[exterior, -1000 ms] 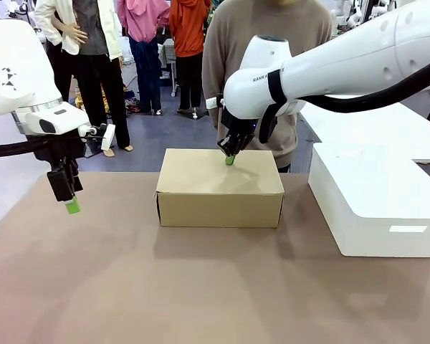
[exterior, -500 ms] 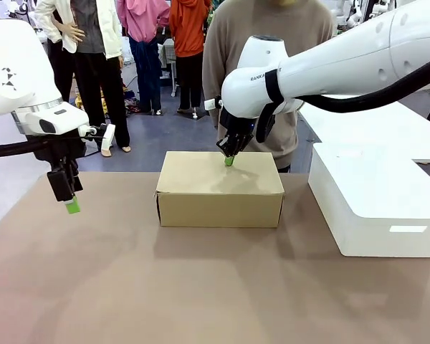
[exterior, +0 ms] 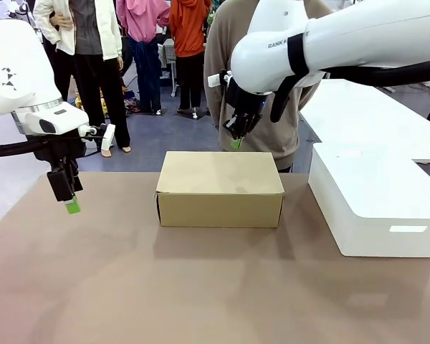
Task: Pack the shoes into the box.
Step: Press down on the lid of the Shoes Box.
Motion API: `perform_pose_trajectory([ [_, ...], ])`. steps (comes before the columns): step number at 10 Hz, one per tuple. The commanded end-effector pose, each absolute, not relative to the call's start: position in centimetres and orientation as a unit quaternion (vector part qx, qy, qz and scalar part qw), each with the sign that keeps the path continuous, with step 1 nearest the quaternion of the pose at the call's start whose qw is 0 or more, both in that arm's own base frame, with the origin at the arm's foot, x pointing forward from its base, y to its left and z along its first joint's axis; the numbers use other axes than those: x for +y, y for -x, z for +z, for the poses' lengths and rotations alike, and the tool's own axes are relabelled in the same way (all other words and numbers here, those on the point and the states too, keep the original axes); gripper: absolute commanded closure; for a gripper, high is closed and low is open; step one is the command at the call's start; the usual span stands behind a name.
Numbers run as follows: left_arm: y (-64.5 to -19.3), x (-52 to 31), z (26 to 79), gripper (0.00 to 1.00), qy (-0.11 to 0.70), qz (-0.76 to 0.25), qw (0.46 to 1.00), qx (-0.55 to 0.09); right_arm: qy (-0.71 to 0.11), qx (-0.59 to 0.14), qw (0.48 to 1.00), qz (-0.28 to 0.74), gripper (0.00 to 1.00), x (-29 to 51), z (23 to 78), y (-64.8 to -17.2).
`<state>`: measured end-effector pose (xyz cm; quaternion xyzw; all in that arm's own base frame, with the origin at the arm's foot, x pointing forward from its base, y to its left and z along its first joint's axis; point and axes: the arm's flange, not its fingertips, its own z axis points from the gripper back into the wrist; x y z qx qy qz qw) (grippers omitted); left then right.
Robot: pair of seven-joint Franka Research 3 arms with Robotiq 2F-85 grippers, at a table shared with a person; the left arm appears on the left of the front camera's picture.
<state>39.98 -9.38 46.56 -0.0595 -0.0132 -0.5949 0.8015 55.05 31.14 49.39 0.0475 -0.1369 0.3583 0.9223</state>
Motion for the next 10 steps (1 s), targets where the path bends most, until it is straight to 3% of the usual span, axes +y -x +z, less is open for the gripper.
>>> perform_pose_trajectory([
  [1, -39.9, -9.2, 46.6, 0.00, 0.052, -0.595, 0.802, -0.012, -0.062, -0.135, 0.912, 0.382, 1.00, 29.1, 48.8, -51.7],
  [10, -39.9, -9.2, 46.6, 0.00, 0.052, -0.595, 0.802, -0.012, -0.046, -0.122, 0.917, 0.378, 1.00, 29.4, 49.7, -51.0],
])
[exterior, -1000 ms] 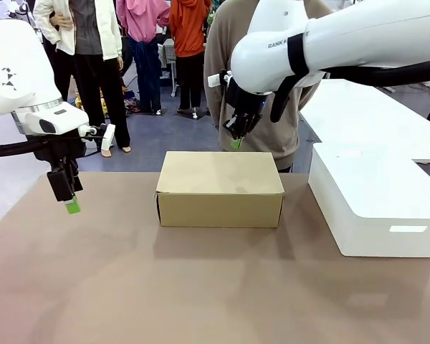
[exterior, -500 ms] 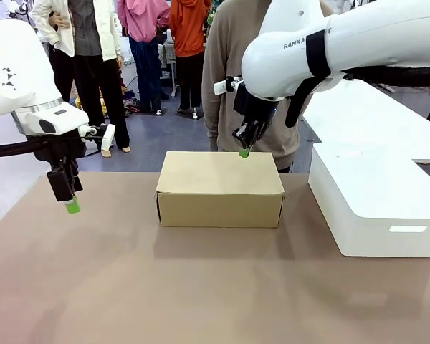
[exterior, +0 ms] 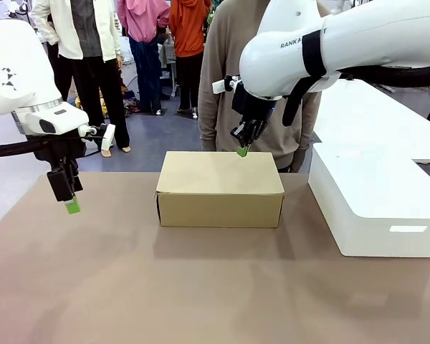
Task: Pack the shoes into the box.
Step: Press down on the lid of the Shoes Box.
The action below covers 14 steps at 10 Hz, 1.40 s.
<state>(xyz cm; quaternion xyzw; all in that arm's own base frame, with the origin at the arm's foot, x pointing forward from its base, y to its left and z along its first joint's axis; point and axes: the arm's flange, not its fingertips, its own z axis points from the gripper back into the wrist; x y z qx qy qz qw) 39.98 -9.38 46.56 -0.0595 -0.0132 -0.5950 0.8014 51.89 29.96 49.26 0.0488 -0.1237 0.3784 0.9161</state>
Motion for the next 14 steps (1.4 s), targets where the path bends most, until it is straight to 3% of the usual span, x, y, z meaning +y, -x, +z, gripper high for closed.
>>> perform_pose_trajectory([
  [1, -39.9, -9.2, 46.6, 0.00, 0.052, -0.595, 0.802, -0.012, -0.039, -0.118, 0.918, 0.378, 1.00, 28.7, 50.0, -49.7],
  [9, -39.9, -9.2, 46.6, 0.00, 0.052, -0.595, 0.802, -0.012, -0.035, -0.108, 0.919, 0.378, 1.00, 20.5, 49.8, -33.2],
  [10, -39.9, -9.2, 46.6, 0.00, 0.052, -0.595, 0.802, -0.012, -0.032, -0.104, 0.922, 0.372, 0.92, 19.9, 49.7, -32.0],
  [14, -39.9, -9.2, 46.6, 0.00, 0.052, -0.595, 0.802, -0.012, -0.040, -0.099, 0.926, 0.362, 0.12, 18.7, 49.0, -30.2],
])
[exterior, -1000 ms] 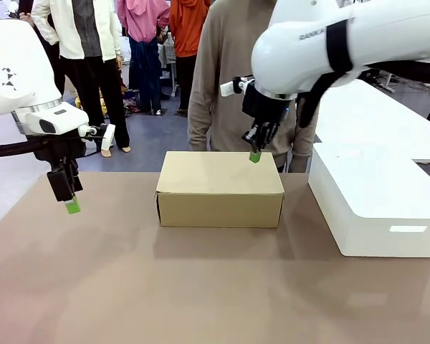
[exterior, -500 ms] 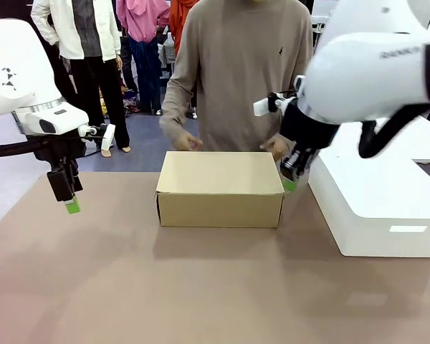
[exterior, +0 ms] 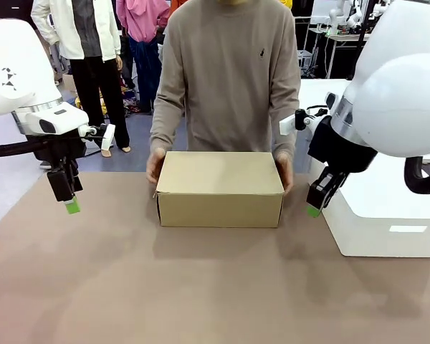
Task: Pack the shoes into the box.
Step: Press down on the lid of the Shoes Box.
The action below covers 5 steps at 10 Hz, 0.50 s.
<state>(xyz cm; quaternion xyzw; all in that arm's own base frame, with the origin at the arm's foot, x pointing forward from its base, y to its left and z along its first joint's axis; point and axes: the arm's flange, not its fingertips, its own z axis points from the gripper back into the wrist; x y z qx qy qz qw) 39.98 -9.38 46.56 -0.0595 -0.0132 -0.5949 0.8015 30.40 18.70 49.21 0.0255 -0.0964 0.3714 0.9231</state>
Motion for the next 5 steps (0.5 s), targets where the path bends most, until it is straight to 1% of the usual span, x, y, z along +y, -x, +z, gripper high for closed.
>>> perform_pose_trajectory([
  [1, -39.89, -9.16, 46.59, 0.00, 0.052, -0.595, 0.802, -0.012, -0.044, -0.100, 0.927, 0.360, 0.00, 18.63, 48.67, -30.32],
  [5, -39.89, -9.16, 46.59, 0.00, 0.052, -0.595, 0.802, -0.012, -0.051, -0.087, 0.929, 0.356, 0.00, 18.18, 47.71, -30.34],
])
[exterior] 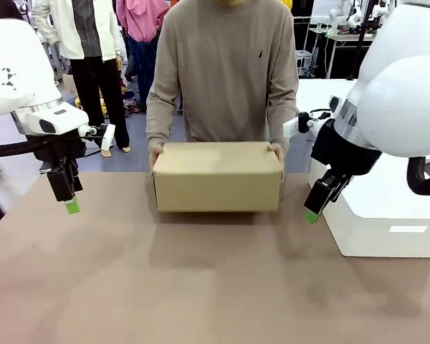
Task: Pack the shoes into the box.
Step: Press down on the lid of the Shoes Box.
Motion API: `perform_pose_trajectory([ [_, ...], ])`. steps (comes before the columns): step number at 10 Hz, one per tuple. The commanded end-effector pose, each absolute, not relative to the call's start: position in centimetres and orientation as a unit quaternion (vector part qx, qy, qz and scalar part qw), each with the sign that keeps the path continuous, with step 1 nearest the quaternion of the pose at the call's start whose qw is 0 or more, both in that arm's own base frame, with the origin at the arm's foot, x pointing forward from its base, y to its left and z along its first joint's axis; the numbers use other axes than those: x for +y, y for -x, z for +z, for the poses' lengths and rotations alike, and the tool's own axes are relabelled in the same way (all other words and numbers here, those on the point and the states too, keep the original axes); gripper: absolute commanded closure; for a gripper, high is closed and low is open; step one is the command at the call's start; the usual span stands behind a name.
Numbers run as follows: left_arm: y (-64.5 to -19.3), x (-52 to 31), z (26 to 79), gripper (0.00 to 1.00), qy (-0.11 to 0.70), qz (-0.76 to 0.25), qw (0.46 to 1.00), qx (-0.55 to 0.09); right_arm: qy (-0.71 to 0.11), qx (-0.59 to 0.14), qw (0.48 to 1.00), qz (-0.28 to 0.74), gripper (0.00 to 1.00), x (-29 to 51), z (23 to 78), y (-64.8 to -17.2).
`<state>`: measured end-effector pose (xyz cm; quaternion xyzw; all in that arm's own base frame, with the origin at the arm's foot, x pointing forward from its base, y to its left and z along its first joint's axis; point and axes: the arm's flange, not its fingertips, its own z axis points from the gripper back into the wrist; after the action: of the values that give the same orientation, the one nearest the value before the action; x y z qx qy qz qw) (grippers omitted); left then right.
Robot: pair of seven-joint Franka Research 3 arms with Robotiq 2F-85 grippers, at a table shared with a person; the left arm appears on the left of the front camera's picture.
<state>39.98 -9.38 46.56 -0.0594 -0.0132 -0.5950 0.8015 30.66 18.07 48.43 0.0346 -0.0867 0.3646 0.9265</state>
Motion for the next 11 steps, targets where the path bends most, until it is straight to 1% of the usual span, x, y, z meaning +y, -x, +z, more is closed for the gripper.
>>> perform_pose_trajectory([
  [1, -39.89, -9.16, 46.59, 0.00, 0.052, -0.595, 0.802, -0.012, -0.053, -0.085, 0.930, 0.354, 0.00, 18.06, 47.42, -30.26],
  [4, -39.89, -9.16, 46.59, 0.00, 0.052, -0.595, 0.802, -0.012, -0.054, -0.082, 0.930, 0.355, 0.00, 18.08, 46.52, -30.75],
  [5, -39.89, -9.16, 46.59, 0.00, 0.052, -0.595, 0.802, -0.012, -0.035, -0.077, 0.928, 0.362, 0.00, 17.81, 47.49, -30.47],
  [11, -39.89, -9.16, 46.59, 0.00, 0.052, -0.595, 0.802, -0.012, -0.035, -0.077, 0.928, 0.362, 0.00, 17.81, 47.49, -30.47],
])
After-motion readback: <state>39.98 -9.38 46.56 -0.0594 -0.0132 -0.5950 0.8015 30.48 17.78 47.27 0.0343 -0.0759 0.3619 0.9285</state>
